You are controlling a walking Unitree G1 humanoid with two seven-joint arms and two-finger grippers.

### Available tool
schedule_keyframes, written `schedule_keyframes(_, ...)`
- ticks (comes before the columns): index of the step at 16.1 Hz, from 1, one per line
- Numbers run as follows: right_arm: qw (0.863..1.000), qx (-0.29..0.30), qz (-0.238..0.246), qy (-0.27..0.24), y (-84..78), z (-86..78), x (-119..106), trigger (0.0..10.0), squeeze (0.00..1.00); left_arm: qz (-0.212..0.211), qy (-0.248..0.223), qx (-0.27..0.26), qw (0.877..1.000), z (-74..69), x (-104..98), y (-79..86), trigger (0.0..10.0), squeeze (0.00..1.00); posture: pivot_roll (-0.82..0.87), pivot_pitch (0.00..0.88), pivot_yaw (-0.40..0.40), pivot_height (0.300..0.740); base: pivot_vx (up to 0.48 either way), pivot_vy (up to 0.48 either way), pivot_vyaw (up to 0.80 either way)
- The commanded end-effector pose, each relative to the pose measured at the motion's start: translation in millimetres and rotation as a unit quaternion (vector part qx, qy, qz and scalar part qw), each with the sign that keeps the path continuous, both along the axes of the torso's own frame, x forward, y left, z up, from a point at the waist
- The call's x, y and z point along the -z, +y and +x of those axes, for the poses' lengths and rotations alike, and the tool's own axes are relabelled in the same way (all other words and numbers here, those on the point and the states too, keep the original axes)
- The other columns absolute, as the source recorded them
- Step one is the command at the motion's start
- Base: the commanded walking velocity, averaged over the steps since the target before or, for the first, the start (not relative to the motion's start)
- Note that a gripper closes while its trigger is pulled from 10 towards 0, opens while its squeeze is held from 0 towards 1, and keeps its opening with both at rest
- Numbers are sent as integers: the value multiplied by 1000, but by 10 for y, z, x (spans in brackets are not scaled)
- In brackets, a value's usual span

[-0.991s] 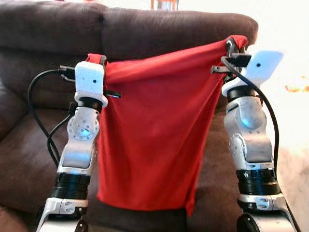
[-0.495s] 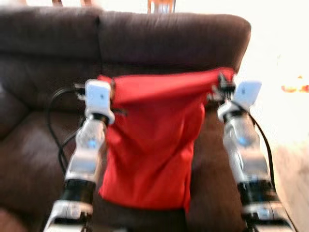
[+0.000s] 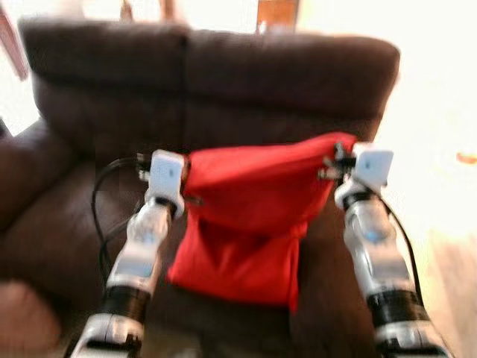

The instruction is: Move the pillow to the sofa from floor

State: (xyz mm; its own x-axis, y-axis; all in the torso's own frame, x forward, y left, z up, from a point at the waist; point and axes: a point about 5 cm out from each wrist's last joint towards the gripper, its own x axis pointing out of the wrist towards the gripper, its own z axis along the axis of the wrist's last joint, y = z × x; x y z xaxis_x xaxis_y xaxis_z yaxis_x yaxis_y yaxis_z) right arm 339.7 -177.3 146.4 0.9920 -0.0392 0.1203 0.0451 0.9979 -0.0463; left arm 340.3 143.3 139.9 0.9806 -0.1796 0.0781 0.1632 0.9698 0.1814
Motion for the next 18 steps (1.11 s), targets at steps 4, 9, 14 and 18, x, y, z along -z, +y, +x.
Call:
schedule_keyframes(4, 1000, 24, -1, -14, -135, 4, -34, 10000, 0, 7, 6, -23, 1000, 16, 23, 127, 10000, 0, 21, 0, -33, 740, 0, 0, 0)
schedule_keyframes(9, 1000, 22, -2, -4, -134, 14, 37, 10000, 0, 2, 18, -27, 999, 34, 95, 160, 10000, 0, 20, 7, -36, 740, 0, 0, 0)
schedule_keyframes(14, 1000, 12, 3, -10, -105, 11, 24, 10000, 1000, 1, 17, -37, 999, 32, 107, 182, 10000, 1000, 20, 12, -38, 740, 0, 0, 0)
schedule_keyframes(18, 1000, 11, 2, -14, -101, 23, 16, 10000, 1000, 5, 14, -41, 999, 39, 111, 186, 10000, 1000, 21, 13, -40, 740, 0, 0, 0)
